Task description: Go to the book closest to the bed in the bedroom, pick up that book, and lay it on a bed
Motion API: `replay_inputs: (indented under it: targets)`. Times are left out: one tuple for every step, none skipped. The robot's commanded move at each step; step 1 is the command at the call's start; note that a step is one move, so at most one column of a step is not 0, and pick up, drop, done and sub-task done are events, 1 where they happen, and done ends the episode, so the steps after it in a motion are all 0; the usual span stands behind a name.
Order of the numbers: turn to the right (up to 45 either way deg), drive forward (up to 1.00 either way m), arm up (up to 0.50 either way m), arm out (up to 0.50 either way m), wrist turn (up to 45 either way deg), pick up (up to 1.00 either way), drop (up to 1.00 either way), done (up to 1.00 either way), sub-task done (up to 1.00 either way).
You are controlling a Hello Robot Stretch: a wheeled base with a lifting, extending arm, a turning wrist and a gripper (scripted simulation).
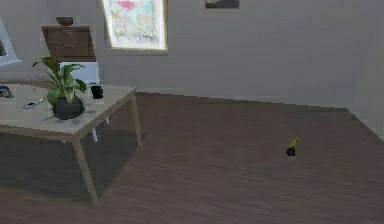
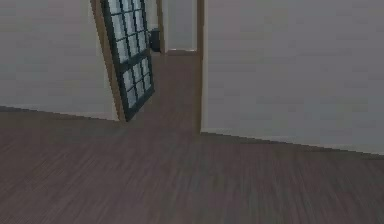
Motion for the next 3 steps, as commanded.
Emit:
replay_inputs:
  targets:
    - [0.0,1.0,0.0,0.0,0.0,0.0,0.0,0.0,0.0]
    - [0.0,1.0,0.0,0.0,0.0,0.0,0.0,0.0,0.0]
    - [-18.0,0.0,0.0,0.0,0.0,0.0,0.0,0.0,0.0]
